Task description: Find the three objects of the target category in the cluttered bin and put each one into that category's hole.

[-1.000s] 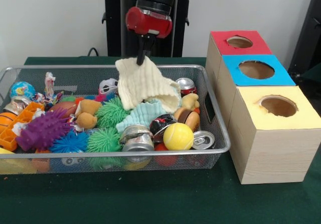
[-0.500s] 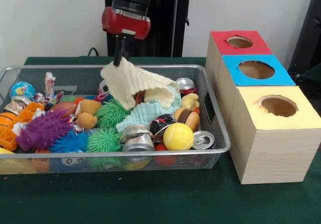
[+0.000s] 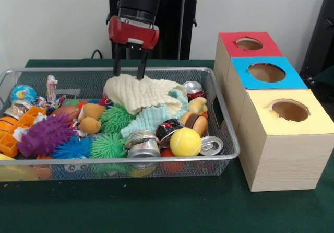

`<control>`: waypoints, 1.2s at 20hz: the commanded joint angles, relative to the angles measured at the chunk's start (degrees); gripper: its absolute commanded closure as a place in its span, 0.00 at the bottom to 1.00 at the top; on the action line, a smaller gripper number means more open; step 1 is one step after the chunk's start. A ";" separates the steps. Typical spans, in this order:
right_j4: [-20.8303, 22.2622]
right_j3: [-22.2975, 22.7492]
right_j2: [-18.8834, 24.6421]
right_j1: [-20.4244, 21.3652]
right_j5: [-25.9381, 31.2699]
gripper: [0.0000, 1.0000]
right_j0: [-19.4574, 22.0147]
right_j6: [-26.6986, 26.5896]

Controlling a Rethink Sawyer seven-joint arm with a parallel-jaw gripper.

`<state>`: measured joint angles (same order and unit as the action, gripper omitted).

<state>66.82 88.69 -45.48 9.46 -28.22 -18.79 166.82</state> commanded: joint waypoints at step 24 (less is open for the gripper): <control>13.94 -12.46 5.91 0.48 0.05 0.00 5.50 0.42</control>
<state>78.22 84.40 -45.62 11.73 -28.24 -16.94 166.82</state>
